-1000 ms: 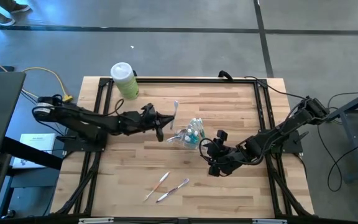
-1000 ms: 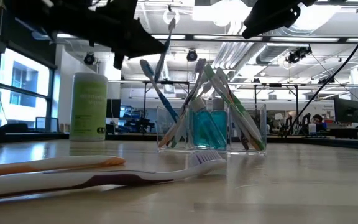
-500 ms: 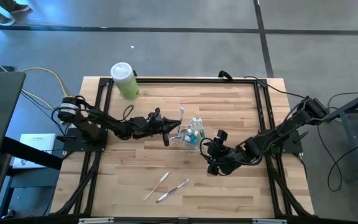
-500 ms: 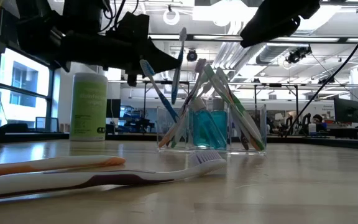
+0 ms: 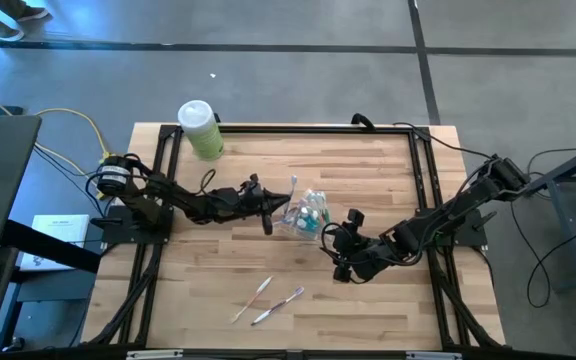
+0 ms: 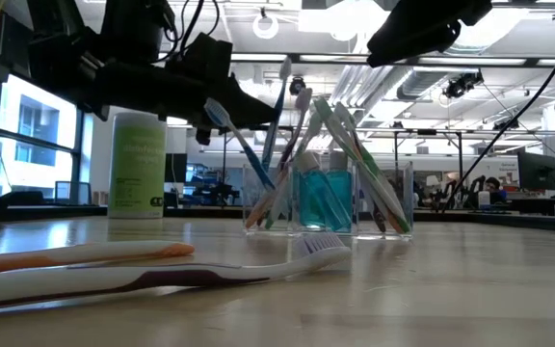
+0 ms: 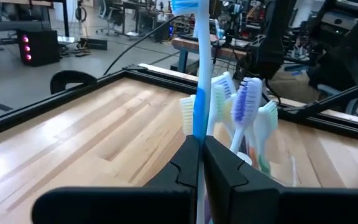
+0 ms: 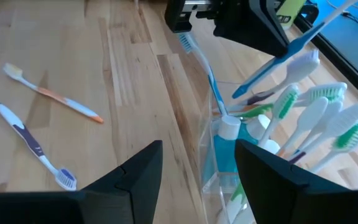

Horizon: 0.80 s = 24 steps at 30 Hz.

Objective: Pick & Place toothbrushing station
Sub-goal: Put the blue toothbrush into the transparent organizer

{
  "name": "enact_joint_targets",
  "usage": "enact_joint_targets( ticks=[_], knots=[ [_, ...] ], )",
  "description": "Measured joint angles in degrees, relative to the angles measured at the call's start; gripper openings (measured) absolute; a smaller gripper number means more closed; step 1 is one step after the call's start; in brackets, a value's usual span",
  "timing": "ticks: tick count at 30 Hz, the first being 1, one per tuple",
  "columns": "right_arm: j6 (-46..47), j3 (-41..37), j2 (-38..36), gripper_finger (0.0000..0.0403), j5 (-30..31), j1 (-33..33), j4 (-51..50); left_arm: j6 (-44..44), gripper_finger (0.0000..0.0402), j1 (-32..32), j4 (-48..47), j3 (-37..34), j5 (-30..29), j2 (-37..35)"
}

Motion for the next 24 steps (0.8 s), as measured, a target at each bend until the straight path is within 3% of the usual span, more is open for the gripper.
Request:
enact_joint_targets(
  ticks=[24],
  knots=[
    [-1.84,0.02,0.00,0.0193,-0.03,0.00,0.17,0.66,0.0003,-0.24,-0.31,0.00,3.43,0.00]
  ],
)
